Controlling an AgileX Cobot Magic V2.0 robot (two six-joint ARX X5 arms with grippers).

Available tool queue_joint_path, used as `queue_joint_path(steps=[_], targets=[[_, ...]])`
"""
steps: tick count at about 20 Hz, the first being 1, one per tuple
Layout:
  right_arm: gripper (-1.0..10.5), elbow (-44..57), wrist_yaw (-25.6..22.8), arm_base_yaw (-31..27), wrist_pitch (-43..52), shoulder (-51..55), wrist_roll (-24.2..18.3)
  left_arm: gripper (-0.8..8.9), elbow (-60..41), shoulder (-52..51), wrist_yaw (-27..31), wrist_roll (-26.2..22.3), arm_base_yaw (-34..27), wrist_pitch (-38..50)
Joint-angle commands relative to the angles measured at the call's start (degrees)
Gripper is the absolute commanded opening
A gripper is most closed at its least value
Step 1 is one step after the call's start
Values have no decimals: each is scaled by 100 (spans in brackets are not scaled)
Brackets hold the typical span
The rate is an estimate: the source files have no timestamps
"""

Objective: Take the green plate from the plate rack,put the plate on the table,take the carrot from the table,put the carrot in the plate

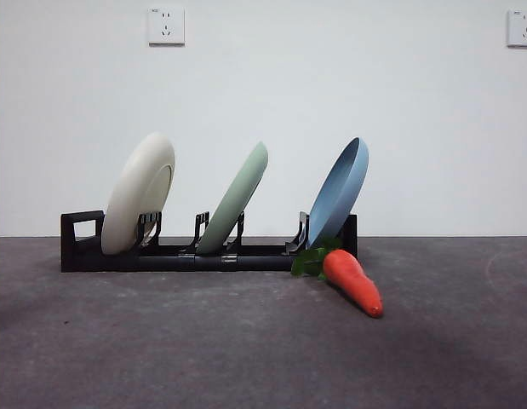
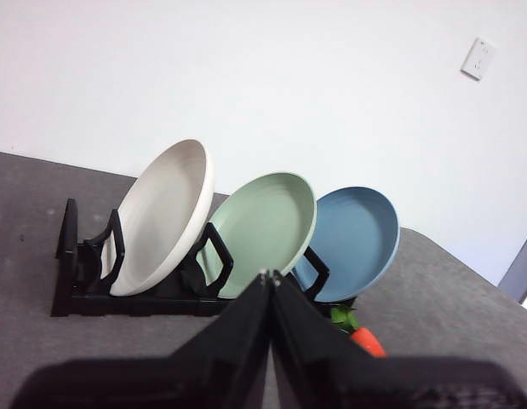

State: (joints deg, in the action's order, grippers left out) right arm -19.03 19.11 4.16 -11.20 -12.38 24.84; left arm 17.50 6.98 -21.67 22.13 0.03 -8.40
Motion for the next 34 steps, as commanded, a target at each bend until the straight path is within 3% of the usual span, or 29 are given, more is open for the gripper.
queue_joint_path(steps=[1,8,15,18,21,23,24,27,28,34], targets=[[-12,-581,339,9,-339,-525,-173,-6,361,321,-275,-57,-11,-216],[-12,-2177,1342,11,-1891,-1856,-1394,-6,1353,1333,-1263,-682,-11,-999],[-12,-3425,1528,81,-3814,-2896,-2754,-6,2249,2109,-1788,-1547,-4,-2002],[-12,-3641,1526,111,-4299,-3152,-3080,-6,2544,2337,-1784,-1928,-2,-2546],[-11,-3665,1526,118,-4409,-3276,-3126,-7,2734,2496,-1764,-2164,-2,-2949],[49,-3665,1526,118,-4406,-3300,-3126,4,2765,2551,-1766,-2192,-2,-3003],[144,-3665,1526,118,-4398,-3300,-3119,44,2765,2551,-1766,-2173,-2,-3029],[532,-3665,1519,118,-4393,-3300,-3075,461,2765,2551,-1764,-2013,-2,-3049],[572,-3665,1521,118,-4393,-3300,-3071,505,2765,2551,-1768,-2013,-2,-3047],[568,-3665,1523,118,-4393,-3300,-3027,503,2855,2680,-2006,-1755,72,-2396]])
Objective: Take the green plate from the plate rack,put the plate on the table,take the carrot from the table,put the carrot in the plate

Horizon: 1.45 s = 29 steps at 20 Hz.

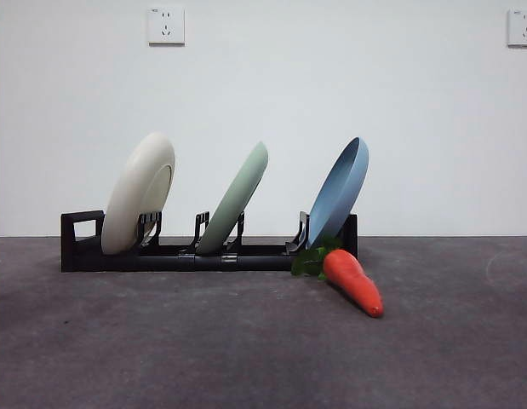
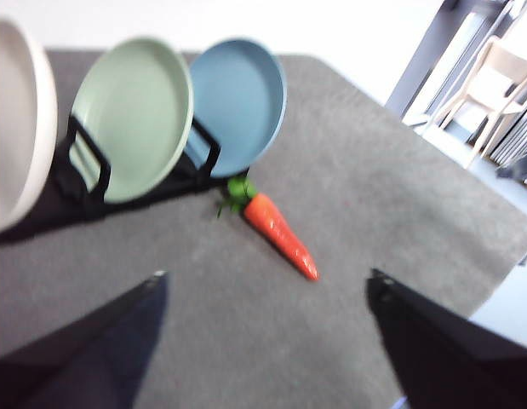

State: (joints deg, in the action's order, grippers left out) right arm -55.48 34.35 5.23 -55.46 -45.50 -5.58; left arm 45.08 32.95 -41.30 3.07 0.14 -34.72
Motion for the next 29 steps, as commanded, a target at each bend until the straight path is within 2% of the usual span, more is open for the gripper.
queue_joint_path(steps=[1,3,7,12,15,21,29], targets=[[568,-20,-2,11,33,11,15,503,199,201,-42,186,160,378],[567,-17,-4,11,35,11,15,503,496,564,85,190,466,573],[567,-20,-4,11,37,-66,15,503,1287,1646,715,184,1403,992],[567,-17,-15,11,57,-184,15,503,2389,3425,2041,-114,2461,1515],[567,-17,-17,11,57,-214,15,503,3010,4564,2649,-317,2677,2024],[567,-20,-17,11,57,-214,15,503,4050,6494,3235,-372,2815,2345],[566,-20,-22,9,59,-214,15,502,4092,7591,3965,-492,2828,2826]])
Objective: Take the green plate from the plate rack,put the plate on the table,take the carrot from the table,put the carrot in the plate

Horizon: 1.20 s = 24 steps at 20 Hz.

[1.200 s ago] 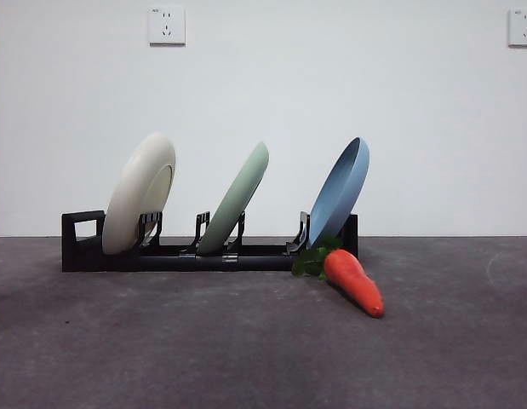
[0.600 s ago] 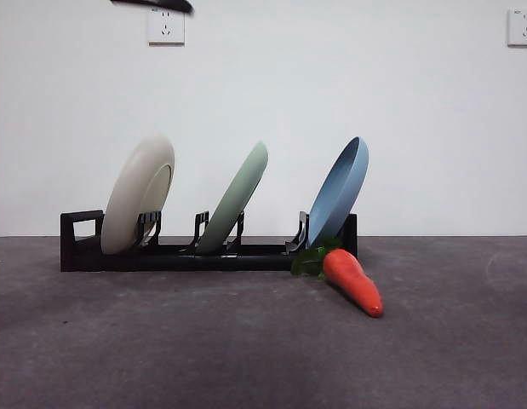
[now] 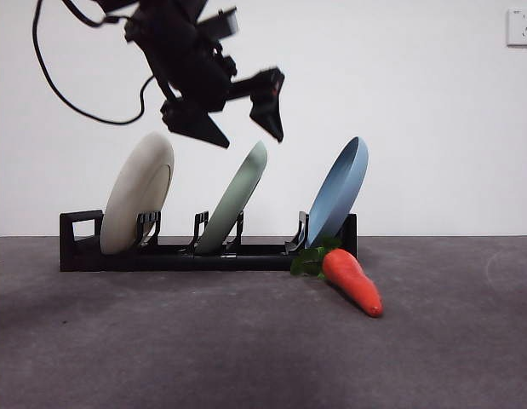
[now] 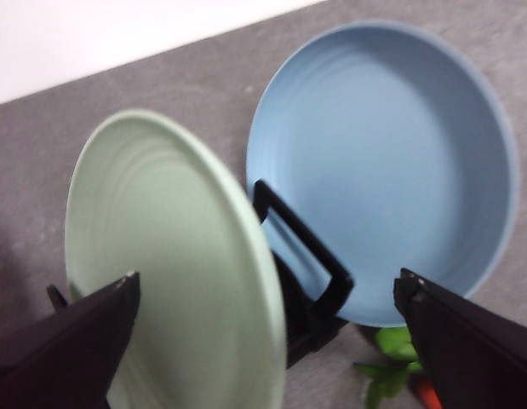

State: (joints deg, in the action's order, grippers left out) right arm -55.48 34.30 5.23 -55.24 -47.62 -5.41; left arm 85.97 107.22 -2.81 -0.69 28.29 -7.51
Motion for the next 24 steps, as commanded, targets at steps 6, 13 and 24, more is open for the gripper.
queue_joint_path(steps=[6,13,24], targets=[[566,-20,-17,9,37,-2,-2,190,2,424,96,-105,24,70],[566,-20,-20,9,37,-2,-4,-9,2,422,-439,-81,22,79],[566,-20,-15,9,37,-2,-4,-8,50,-330,-688,-46,11,-79]])
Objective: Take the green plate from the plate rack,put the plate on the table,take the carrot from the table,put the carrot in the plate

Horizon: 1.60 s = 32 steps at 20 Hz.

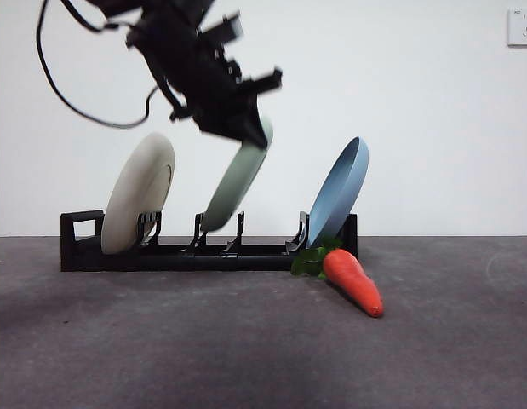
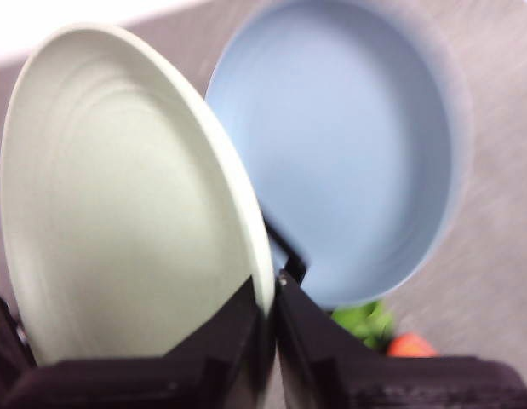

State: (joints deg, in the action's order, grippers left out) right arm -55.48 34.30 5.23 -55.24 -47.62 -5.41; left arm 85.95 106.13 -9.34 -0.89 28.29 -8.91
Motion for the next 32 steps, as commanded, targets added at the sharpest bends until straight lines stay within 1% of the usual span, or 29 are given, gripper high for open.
queue_joint_path(steps=[1,3,5,7,8,9,10,11,12,14,16,19,21,24,26,29,32], targets=[[566,-20,-15,9,37,0,-4,-8,52,-356,-107,-20,11,-13],[566,-20,-15,9,37,0,-4,-8,52,-708,-448,-20,15,-278],[566,-20,-15,9,42,-2,-4,-8,52,-1126,-555,-57,87,-750],[566,-20,-15,9,52,-2,-4,-8,52,-1578,-605,-278,258,-1364],[566,-20,-13,9,57,0,-4,-8,52,-1810,-551,-505,385,-1749],[566,-17,-13,9,57,-2,-2,-8,52,-2013,-415,-634,492,-2138],[566,-20,-13,9,57,0,-2,-7,52,-2197,-109,-824,678,-2586],[566,-17,-13,9,57,-2,-2,-7,52,-2330,258,-1032,852,-2968],[566,-20,-13,9,59,-2,-2,-6,52,-2415,761,-1287,1099,-3379],[566,-20,-13,9,76,-2,-2,-6,48,-2428,1534,-1556,1547,-3967],[566,-20,-13,9,79,0,-2,-6,-81,-2426,1867,-1611,1886,-4131],[566,-20,-13,9,79,0,-4,-6,-656,-2424,2446,-1552,2345,-3875],[566,-20,-13,9,79,-2,-2,-6,-1333,-2424,2734,-1545,2538,-3532],[566,-17,-13,9,81,-2,-2,-6,-2468,-2409,3126,-1580,2763,-2586],[566,-20,-13,9,81,-2,0,-6,-3032,-2306,3418,-1768,2870,-1971],[566,-20,-11,11,81,-2,0,-6,-3451,-2039,3488,-2046,2916,-1207],[566,-20,-13,9,81,-2,0,-6,-3473,-1576,3493,-2197,2916,-802]])
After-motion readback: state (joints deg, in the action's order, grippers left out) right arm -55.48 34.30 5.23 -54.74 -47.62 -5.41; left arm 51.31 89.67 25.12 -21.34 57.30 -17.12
